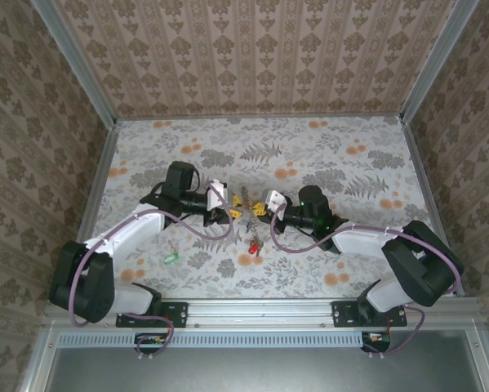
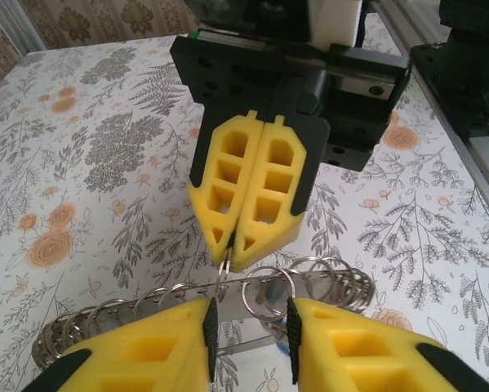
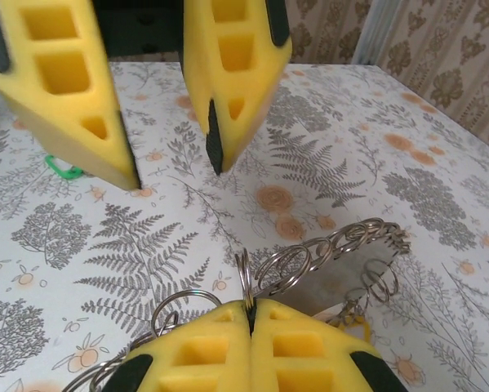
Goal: Put the keys on the keyring
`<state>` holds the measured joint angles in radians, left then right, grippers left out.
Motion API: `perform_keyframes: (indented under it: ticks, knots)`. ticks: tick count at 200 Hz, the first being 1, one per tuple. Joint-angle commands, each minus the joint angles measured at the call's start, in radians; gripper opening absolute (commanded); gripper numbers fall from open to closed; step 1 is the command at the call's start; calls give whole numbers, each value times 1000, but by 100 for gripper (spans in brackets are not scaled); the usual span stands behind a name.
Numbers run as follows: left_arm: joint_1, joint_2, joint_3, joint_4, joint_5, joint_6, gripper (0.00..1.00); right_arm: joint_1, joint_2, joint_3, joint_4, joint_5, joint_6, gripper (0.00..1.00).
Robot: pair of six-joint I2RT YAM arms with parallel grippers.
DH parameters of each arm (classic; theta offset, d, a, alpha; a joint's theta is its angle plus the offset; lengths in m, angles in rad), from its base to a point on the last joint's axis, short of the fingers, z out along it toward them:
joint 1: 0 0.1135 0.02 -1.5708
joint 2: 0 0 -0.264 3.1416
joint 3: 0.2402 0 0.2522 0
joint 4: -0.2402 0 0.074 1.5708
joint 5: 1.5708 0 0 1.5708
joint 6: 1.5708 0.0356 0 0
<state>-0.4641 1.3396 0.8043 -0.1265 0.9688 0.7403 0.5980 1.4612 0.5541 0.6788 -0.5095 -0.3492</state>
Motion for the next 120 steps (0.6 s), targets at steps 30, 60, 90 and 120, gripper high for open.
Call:
perform_keyframes:
  ticks: [30, 60, 90, 120]
  knots:
    - [-32, 50, 46, -48, -35, 9, 32, -6, -21, 42, -9, -81, -29, 0]
    - [-43, 72, 51, -36, -55, 18, 33, -6, -15, 51, -8, -102, -25, 0]
    - [-48, 96, 68, -69, -20, 56, 25, -6, -14, 57, -8, -117, -22, 0]
    - [-54, 101, 67, -55, -22, 57, 20, -7, -8, 61, -7, -130, -20, 0]
